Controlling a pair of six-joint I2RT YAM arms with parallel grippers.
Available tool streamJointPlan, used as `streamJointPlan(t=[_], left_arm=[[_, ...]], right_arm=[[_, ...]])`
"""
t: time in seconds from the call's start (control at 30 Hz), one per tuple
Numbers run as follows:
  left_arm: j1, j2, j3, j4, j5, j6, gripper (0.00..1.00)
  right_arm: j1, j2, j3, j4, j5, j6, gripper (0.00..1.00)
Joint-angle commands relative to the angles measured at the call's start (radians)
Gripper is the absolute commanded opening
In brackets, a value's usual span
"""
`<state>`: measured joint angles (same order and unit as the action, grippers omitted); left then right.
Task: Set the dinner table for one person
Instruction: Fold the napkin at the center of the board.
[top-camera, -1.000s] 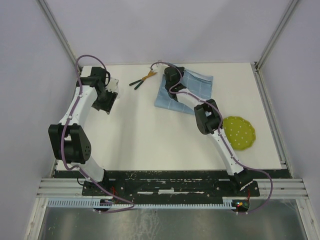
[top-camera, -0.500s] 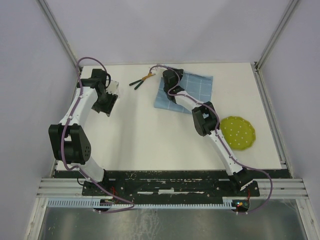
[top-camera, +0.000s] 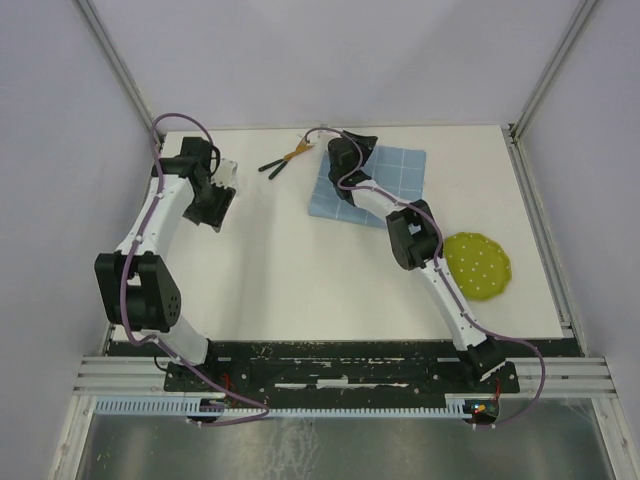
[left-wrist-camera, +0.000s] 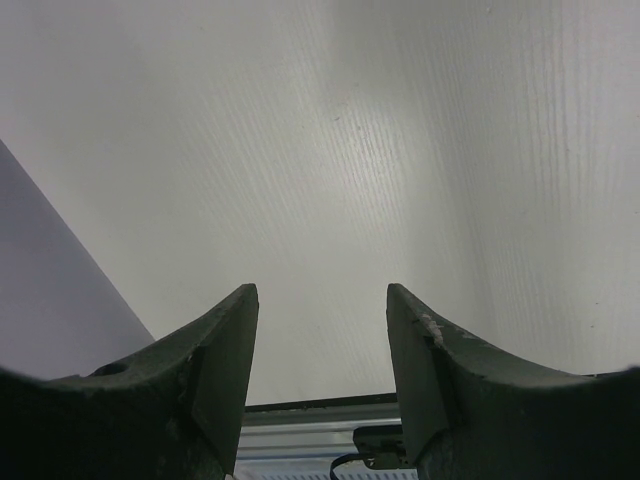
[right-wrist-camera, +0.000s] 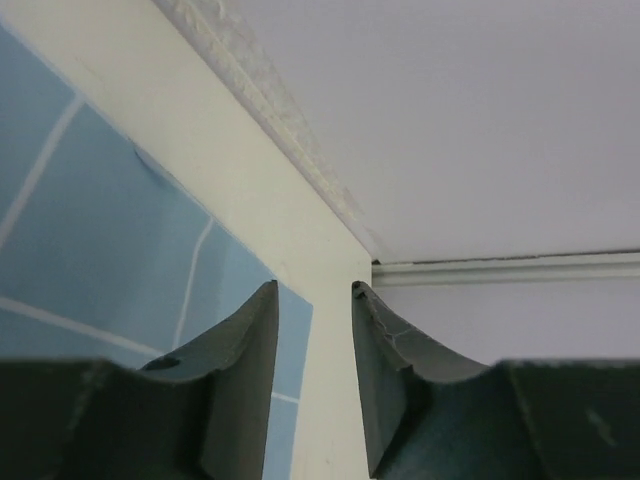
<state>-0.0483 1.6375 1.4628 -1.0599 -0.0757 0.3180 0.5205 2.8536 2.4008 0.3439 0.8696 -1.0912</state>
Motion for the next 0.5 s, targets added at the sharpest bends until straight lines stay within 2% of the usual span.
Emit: streamJointPlan(t=[0.0, 0.07, 0.1, 0.13, 0.2, 0.33, 0.47], left_arm=[[-0.006, -0.066, 0.042, 0.018, 0.012, -0.028, 0.61], [-0.007, -0.066, 0.061, 0.021, 0.014, -0.027, 0.61], [-0.007, -0.064, 0.075, 0.023, 0.019, -0.027, 0.61], [-0.008, -0.064, 0.086, 0.025, 0.029, -0.027, 0.61], [-0.007, -0.065, 0.092, 0.039, 0.055, -0.028, 0.61], [-0.012, -0.076, 0.050, 0.112, 0.065, -0.019, 0.61], [-0.027, -0.057, 0.037, 0.155, 0.073, -0.018, 0.61]], right_arm=[[-0.016, -0.327, -0.155, -0.221, 0.059, 0.193, 0.33], [-0.017, -0.483, -0.251, -0.524, -0.054, 0.437, 0.10], [-0.020, -0.549, -0.270, -0.677, -0.126, 0.558, 0.03], [-0.022, -0.598, -0.278, -0.801, -0.211, 0.655, 0.02], [-0.021, -0.667, -0.303, -0.978, -0.351, 0.744, 0.01], [-0.026, -0.704, -0.341, -1.105, -0.397, 0.733, 0.01], [-0.036, -0.668, -0.271, -1.242, -0.430, 0.755, 0.02]])
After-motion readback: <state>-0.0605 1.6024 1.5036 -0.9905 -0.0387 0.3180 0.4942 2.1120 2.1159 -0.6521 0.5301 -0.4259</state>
